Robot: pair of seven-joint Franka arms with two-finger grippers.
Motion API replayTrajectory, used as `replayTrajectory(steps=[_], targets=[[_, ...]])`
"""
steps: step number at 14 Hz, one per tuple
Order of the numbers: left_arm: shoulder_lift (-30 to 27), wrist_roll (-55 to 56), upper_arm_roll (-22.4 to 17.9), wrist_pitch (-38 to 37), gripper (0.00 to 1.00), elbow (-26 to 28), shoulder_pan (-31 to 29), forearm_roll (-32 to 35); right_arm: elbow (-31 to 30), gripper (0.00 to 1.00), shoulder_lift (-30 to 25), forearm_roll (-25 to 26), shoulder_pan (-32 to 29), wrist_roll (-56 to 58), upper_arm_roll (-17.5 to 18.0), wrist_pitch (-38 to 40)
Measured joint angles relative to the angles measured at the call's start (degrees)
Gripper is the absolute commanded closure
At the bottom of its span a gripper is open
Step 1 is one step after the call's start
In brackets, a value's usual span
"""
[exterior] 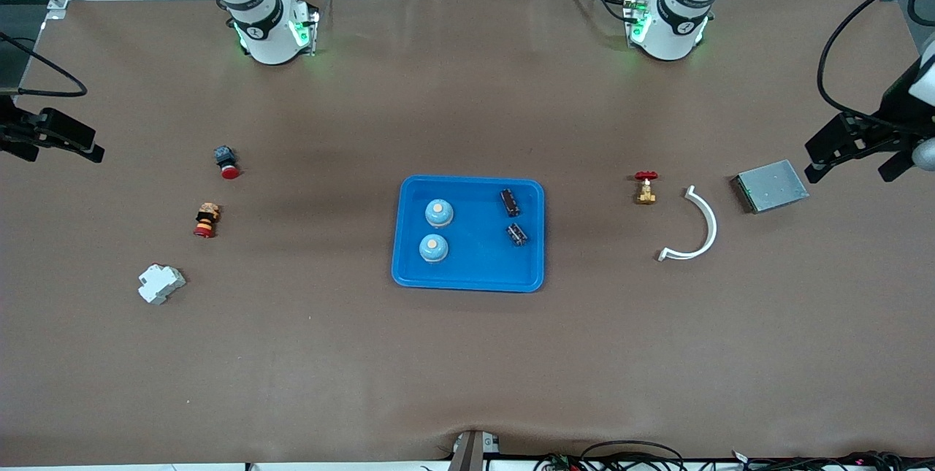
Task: Place electrolytic capacitor and blue bell in tray
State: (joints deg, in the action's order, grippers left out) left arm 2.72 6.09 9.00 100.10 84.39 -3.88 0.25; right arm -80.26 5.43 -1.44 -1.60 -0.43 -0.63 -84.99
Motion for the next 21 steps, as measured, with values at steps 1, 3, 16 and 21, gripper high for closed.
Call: replayTrajectory(steps=[1, 3, 16, 21], targets=[[0.01, 0.00, -0.18, 0.00, 0.00, 0.01, -0.44, -1.13, 0.00, 0.00, 0.00, 0.00, 0.00, 0.00, 0.00, 0.00], [0.01, -0.03, -0.40, 0.00, 0.00, -0.03, -2.77, -2.66, 0.00, 0.00, 0.00, 0.00, 0.00, 0.00, 0.00, 0.00], [0.07, 0.62, -8.01, 0.01, 0.00, -0.12, 6.55, -3.17, 0.00, 0.00, -0.01, 0.00, 0.00, 0.00, -0.01, 0.00], [0.18, 0.59, -8.45, -0.07, 0.00, 0.05, 6.75, -3.17, 0.00, 0.00, -0.02, 0.00, -0.01, 0.00, -0.01, 0.00]])
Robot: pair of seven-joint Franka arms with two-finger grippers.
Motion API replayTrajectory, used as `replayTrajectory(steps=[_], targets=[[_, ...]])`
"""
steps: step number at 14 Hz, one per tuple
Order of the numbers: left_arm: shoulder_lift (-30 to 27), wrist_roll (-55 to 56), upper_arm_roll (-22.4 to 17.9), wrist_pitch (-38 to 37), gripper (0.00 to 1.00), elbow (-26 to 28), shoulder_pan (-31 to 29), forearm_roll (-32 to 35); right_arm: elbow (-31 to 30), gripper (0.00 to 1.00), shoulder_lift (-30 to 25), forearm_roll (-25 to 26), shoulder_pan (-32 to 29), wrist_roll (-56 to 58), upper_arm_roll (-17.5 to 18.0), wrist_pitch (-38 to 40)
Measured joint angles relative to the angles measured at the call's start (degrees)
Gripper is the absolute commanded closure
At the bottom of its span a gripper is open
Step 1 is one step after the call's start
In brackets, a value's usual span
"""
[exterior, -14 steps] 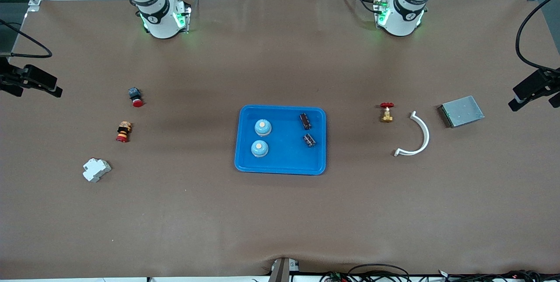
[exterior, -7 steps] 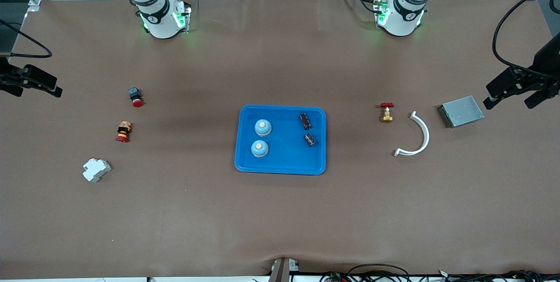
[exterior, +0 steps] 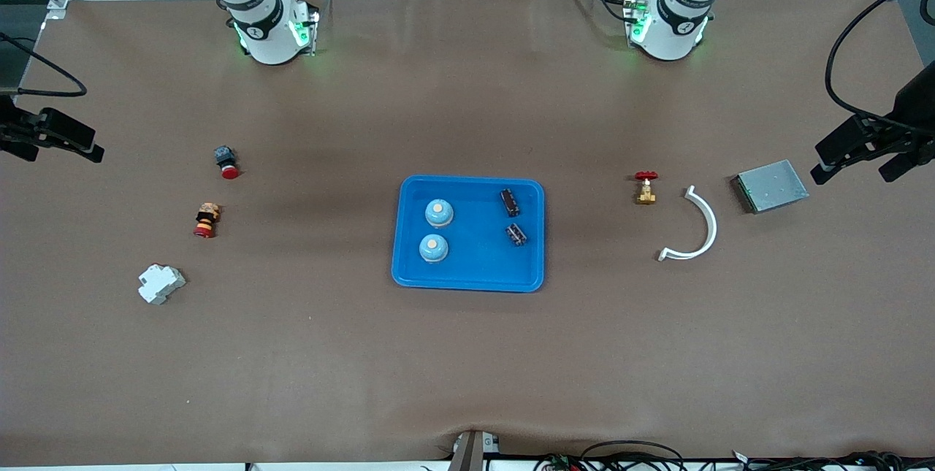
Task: Place electrolytic capacitor and blue bell in tray
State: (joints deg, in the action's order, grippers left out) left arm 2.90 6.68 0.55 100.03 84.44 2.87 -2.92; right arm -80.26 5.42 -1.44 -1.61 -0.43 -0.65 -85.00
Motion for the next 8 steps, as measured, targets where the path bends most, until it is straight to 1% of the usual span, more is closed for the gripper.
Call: replayTrajectory(steps=[8], targets=[[0.03, -0.37, 0.01, -2.61, 0.00, 0.03, 0.19, 0.00, 0.00, 0.00, 0.00, 0.00, 0.00, 0.00, 0.00, 0.01]])
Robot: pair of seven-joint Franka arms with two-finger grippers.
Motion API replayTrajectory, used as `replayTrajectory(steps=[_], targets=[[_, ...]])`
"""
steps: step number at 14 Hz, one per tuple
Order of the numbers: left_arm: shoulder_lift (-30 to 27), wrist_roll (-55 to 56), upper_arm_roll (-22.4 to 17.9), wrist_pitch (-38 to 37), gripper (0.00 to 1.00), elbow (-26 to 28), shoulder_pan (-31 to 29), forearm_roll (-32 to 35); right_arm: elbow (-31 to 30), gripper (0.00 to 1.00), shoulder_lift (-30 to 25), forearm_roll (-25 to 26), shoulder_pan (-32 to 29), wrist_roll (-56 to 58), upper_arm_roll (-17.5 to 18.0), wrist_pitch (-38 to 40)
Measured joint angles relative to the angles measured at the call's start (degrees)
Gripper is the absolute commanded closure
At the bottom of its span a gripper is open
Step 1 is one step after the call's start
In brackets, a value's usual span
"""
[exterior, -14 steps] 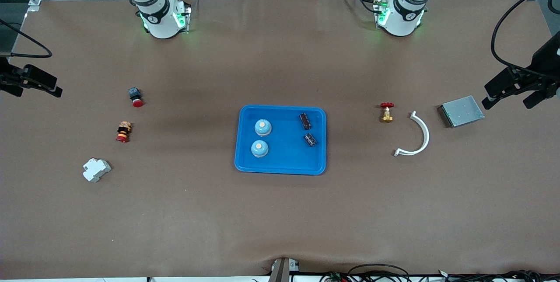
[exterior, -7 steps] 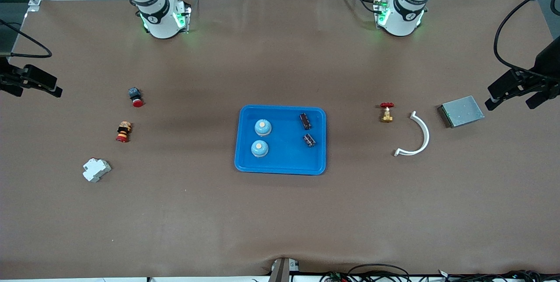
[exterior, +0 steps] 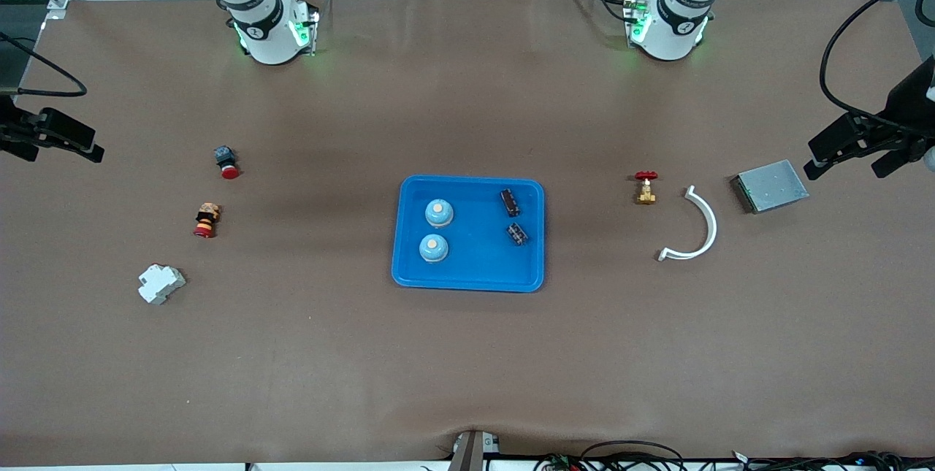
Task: Place electrolytic capacitor and blue bell in tray
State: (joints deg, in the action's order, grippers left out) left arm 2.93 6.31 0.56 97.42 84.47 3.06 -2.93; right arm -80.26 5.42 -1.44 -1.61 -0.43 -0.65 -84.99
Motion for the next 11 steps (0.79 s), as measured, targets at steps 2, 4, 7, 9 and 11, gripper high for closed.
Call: replayTrajectory(steps=[2, 4, 7, 9, 11], targets=[[0.00, -0.01, 0.00, -0.22, 0.00, 0.00, 0.06, 0.00, 0.00, 0.00, 0.00, 0.00, 0.00, 0.00, 0.00, 0.09], [-0.04, 0.02, -0.14, -0.26, 0.00, 0.00, 0.78, 0.00, 0.00, 0.00, 0.00, 0.00, 0.00, 0.00, 0.00, 0.13], [-0.49, 0.07, -1.01, -0.78, 0.00, 0.06, 1.84, 0.01, 0.00, 0.00, 0.00, 0.00, 0.00, 0.00, 0.00, 0.13], [-0.68, 0.07, -1.18, -0.89, 0.00, 0.24, 1.84, 0.01, 0.00, 0.00, 0.00, 0.00, 0.00, 0.00, 0.00, 0.13], [-0.71, 0.07, -1.23, -0.92, 0.00, 0.46, 1.84, 0.01, 0.00, 0.00, 0.00, 0.00, 0.00, 0.00, 0.00, 0.13]])
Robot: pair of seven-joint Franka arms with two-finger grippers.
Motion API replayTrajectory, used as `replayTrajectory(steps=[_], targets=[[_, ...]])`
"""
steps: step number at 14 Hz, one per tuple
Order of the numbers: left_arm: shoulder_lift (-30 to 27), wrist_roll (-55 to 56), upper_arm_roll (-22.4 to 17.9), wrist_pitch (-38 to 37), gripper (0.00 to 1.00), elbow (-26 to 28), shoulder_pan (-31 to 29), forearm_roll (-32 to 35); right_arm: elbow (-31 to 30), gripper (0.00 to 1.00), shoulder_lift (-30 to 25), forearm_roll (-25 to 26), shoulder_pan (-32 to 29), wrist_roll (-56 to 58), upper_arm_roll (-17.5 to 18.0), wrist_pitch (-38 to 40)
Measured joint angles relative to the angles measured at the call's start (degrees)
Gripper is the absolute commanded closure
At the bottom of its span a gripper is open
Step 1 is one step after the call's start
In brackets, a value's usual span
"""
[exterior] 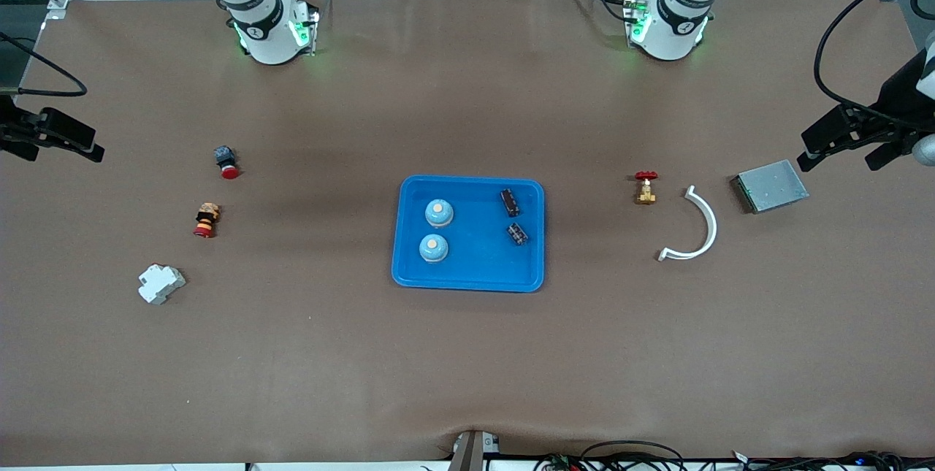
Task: Place electrolytic capacitor and blue bell in tray
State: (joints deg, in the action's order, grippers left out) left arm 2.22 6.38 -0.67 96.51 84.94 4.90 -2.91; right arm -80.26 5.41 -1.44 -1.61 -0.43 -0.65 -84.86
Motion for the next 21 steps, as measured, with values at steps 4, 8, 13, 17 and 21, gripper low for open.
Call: replayTrajectory(steps=[4, 8, 13, 17, 21], targets=[[0.00, -0.16, -0.34, 1.32, 0.00, 0.27, -0.04, 0.00, 0.00, 0.00, 0.00, 0.00, 0.00, 0.00, 0.00, 0.00], [0.19, -0.18, -0.44, 2.75, 0.00, 0.73, -0.05, 0.00, 0.00, 0.00, 0.00, 0.00, 0.00, 0.00, 0.00, 0.00], [0.19, -0.18, -0.41, 3.12, 0.00, 0.73, -0.02, 0.00, 0.00, 0.00, 0.00, 0.00, 0.00, 0.00, 0.00, 0.00], [0.83, -0.14, -0.21, 2.90, 0.00, 0.90, 0.11, 0.00, 0.00, 0.00, 0.00, 0.00, 0.00, 0.00, 0.00, 0.00], [0.55, -0.21, -0.42, 3.04, 0.00, 0.39, -0.62, 0.00, 0.00, 0.00, 0.00, 0.00, 0.00, 0.00, 0.00, 0.00]])
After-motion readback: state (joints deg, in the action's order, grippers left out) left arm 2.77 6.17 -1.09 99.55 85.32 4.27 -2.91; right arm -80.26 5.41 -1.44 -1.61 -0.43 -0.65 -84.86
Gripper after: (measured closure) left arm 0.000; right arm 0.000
